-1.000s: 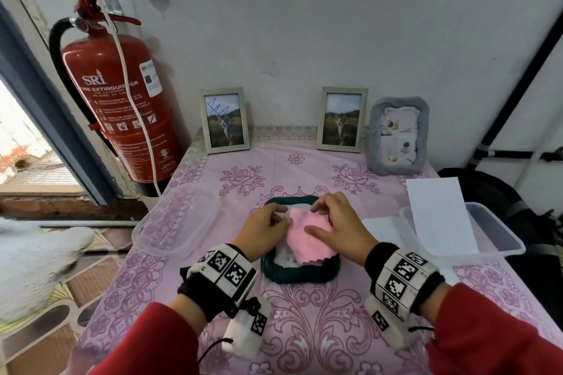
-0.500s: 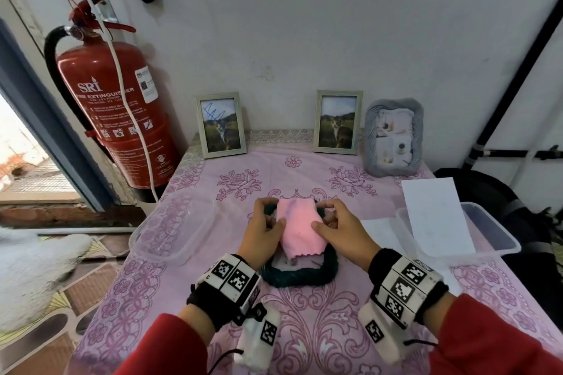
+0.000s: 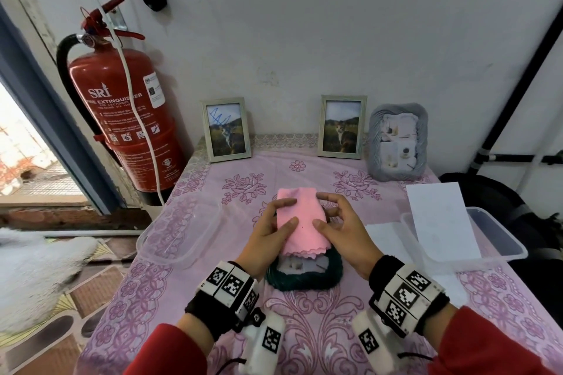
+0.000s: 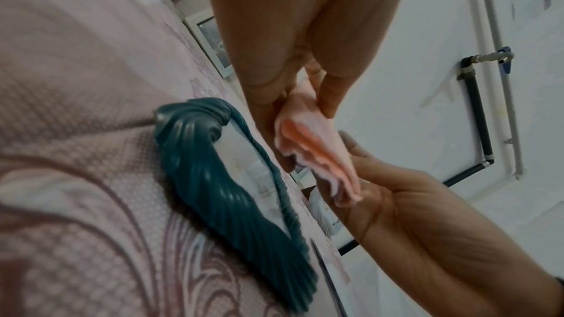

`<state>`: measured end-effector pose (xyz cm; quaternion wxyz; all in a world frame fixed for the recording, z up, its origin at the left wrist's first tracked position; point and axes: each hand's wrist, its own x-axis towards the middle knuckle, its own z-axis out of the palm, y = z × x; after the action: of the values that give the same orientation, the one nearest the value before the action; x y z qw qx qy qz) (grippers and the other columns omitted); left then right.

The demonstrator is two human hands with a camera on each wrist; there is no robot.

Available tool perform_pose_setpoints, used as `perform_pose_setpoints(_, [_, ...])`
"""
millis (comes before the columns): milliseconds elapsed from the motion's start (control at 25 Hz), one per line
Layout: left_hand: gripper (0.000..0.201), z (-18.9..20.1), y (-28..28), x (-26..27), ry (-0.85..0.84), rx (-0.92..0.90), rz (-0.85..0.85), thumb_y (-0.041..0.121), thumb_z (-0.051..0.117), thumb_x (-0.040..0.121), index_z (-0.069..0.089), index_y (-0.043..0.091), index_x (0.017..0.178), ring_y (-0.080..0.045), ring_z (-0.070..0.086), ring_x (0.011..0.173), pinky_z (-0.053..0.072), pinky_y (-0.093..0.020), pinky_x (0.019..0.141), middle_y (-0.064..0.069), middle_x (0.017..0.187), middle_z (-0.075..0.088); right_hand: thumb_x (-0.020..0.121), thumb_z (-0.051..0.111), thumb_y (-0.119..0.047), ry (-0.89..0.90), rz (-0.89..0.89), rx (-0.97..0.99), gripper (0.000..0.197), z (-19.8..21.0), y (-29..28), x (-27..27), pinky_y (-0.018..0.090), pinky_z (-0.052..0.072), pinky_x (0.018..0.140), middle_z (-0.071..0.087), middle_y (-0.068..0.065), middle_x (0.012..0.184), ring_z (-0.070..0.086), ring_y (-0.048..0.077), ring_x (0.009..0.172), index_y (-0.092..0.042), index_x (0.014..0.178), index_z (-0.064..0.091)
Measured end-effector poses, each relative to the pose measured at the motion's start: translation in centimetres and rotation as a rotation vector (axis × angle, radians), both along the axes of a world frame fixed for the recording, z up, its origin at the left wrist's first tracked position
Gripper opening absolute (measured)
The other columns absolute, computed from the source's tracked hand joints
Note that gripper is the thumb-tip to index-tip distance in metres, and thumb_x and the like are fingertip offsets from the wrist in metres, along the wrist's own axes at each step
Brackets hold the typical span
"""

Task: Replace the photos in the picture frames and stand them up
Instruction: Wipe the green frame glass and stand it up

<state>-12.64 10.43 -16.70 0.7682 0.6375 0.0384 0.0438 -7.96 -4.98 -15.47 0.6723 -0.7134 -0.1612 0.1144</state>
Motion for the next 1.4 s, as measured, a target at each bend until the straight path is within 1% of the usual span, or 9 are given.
perform_pose_setpoints(80, [0.026,0.4,0.5,-0.2,-0.006,0.115,0.082,0.007,0.050,0.094,0.050,0.019,0.116,-0.016,0.064,0.080,0.054,-0.020,0.061,-0.010,0.111,0.061,0.090,0.058,-0.008,-0.004,-0.028,-0.053,0.034,-0.2,0.1,0.1,0.037,0.056,0.074,0.056,0.005,0.091,0.062,0.021,0.081,-0.021,0.120,0.049])
perform_pose_setpoints(200, [0.029,1.8,2.5,-0.8,-0.004,0.308,0.170,0.007,0.051,0.093,0.049,0.025,0.116,-0.012,0.057,0.084,0.051,-0.013,0.055,-0.004,0.121,0.048,0.090,0.055,-0.005,-0.006,-0.065,-0.158,0.025,-0.8,0.0,0.5,0.033,0.052,0.066,0.054,0.005,0.085,0.056,0.018,0.073,-0.013,0.114,0.052])
perform_pose_setpoints(360, [0.033,4.3,6.9,-1.9,0.002,0.406,0.196,0.004,0.048,0.093,0.051,0.028,0.116,-0.018,0.060,0.082,0.056,-0.022,0.053,0.002,0.120,0.043,0.084,0.055,0.001,-0.111,-0.095,-0.443,0.025,-1.4,-0.7,1.1,0.022,0.045,0.068,0.052,-0.002,0.085,0.053,0.015,0.078,-0.011,0.105,0.058])
perform_pose_setpoints(480, [0.039,5.6,10.8,-3.0,-0.017,0.604,0.185,0.001,0.044,0.093,0.049,0.026,0.123,-0.016,0.057,0.092,0.058,-0.031,0.071,0.006,0.124,0.039,0.080,0.060,-0.005,-0.123,-0.090,-0.636,0.031,-1.6,-1.0,1.3,0.033,0.044,0.095,0.044,0.009,0.111,0.051,0.026,0.104,-0.014,0.110,0.057])
perform_pose_setpoints(600, [0.047,6.2,14.6,-3.6,0.025,0.795,0.140,-0.002,0.045,0.091,0.048,0.030,0.126,-0.020,0.054,0.103,0.053,-0.039,0.086,0.007,0.130,0.041,0.079,0.063,-0.012,-0.095,-0.037,-0.751,0.044,-1.7,-0.8,1.3,0.032,0.040,0.100,0.038,0.013,0.123,0.047,0.030,0.111,-0.015,0.121,0.050])
perform_pose_setpoints(800, [0.053,5.4,19.5,-4.3,0.162,0.895,-0.017,-0.007,0.049,0.089,0.047,0.029,0.127,-0.028,0.042,0.127,0.039,-0.052,0.106,-0.005,0.144,0.037,0.080,0.062,-0.015,-0.117,-0.006,-0.858,0.049,-1.7,-0.3,1.3,0.034,0.034,0.105,0.039,0.017,0.127,0.040,0.033,0.120,-0.014,0.126,0.046])
perform_pose_setpoints(1160, [0.055,3.5,19.7,-4.1,0.250,0.988,-0.167,-0.006,0.054,0.087,0.041,0.022,0.133,-0.021,0.033,0.135,0.024,-0.045,0.115,-0.004,0.145,0.037,0.081,0.059,-0.014,-0.113,0.005,-0.877,0.046,-2.0,-0.4,1.4,0.035,0.033,0.105,0.037,0.015,0.128,0.038,0.032,0.121,-0.015,0.125,0.047])
perform_pose_setpoints(1280, [0.055,2.7,19.1,-4.0,0.285,1.166,-0.059,0.001,0.063,0.084,0.045,0.021,0.132,-0.022,0.039,0.128,0.027,-0.035,0.113,-0.008,0.140,0.041,0.080,0.060,-0.014,-0.117,0.005,-0.867,0.046,-2.2,-0.5,1.5,0.034,0.034,0.105,0.038,0.014,0.127,0.040,0.031,0.119,-0.016,0.124,0.047])
perform_pose_setpoints(1400, [0.047,2.8,18.2,-4.2,0.153,1.330,0.148,0.009,0.072,0.078,0.058,0.022,0.121,-0.023,0.041,0.125,0.029,-0.038,0.111,-0.007,0.132,0.043,0.080,0.061,-0.014,-0.127,0.001,-0.867,0.046,-2.3,-0.5,1.7,0.034,0.034,0.105,0.039,0.015,0.126,0.041,0.031,0.118,-0.016,0.124,0.048])
